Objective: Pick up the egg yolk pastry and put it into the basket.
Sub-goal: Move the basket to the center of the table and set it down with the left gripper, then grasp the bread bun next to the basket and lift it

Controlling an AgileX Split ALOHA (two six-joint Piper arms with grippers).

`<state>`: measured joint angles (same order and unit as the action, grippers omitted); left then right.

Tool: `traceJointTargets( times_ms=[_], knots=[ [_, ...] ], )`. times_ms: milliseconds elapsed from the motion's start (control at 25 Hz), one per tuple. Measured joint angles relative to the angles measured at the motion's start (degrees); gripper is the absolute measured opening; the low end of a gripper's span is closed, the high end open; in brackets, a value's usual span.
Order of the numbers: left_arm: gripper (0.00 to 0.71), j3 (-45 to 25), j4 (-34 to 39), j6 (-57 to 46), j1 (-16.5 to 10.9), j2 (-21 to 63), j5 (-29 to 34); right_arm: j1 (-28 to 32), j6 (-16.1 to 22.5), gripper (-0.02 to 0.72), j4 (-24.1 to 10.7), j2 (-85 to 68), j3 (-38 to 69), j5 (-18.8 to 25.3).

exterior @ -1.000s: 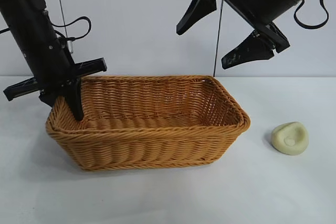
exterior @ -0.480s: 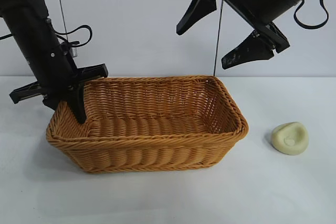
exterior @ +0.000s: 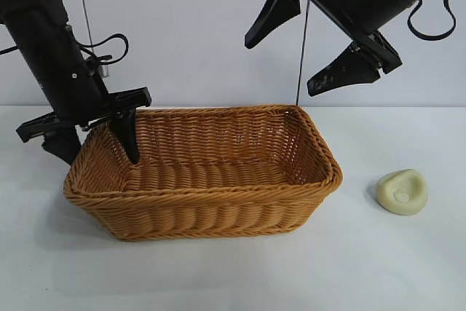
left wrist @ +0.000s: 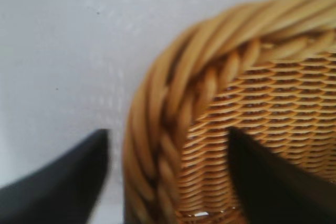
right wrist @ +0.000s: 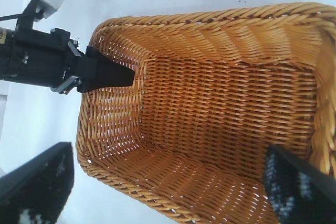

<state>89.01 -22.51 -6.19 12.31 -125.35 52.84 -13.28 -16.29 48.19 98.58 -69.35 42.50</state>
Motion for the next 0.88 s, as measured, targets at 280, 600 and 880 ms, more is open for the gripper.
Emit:
traceJointTargets(
  times_ms=[280,600,880],
  knots=[
    [0.691,5.6,0.9,0.0,0.0,1.7,7.6,0.0,0.0,0.697,0.0,0.0,0.0,0.0],
    [0.692,11.0,13.3,-1.2,0.0,8.1,12.8,0.0,0.0,0.697,0.0,0.0,0.0,0.0],
    [0.692,11.3,18.5,-1.8,-3.6,8.2,14.9,0.0,0.0,0.697,0.0,0.0,0.0,0.0]
  ],
)
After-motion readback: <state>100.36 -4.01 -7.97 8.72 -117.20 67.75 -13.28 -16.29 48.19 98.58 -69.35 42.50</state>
